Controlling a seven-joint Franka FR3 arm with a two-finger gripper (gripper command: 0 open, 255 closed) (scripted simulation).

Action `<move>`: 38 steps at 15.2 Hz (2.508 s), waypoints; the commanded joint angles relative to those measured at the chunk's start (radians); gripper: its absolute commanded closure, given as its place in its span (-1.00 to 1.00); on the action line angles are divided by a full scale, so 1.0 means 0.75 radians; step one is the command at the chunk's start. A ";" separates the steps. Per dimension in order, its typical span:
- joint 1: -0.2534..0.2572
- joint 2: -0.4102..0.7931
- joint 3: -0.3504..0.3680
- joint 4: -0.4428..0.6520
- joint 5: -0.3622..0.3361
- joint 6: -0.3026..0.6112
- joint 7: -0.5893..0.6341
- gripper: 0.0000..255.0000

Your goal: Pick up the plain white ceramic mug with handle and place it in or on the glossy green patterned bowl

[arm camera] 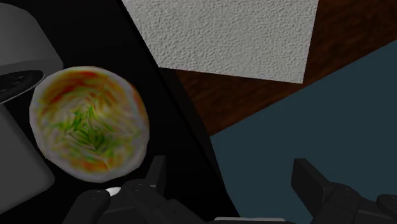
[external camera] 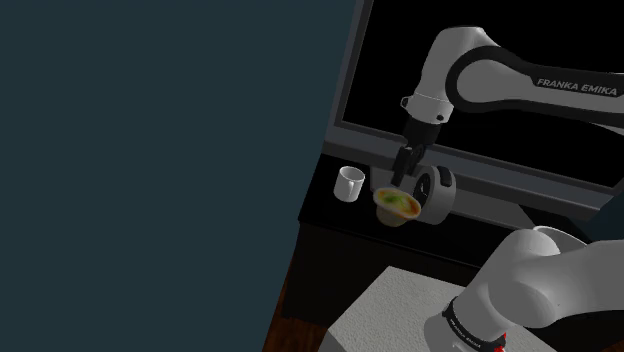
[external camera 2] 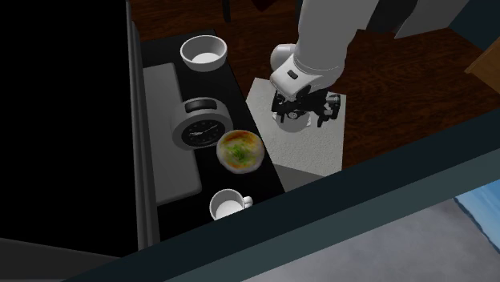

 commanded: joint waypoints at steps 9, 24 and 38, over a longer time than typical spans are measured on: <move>-0.059 0.292 -0.122 0.022 -0.078 0.304 -0.140 -1.00; -0.130 0.982 -0.309 0.368 -0.023 0.709 -0.422 -1.00; -0.147 1.146 -0.316 0.381 0.030 0.863 -0.478 -1.00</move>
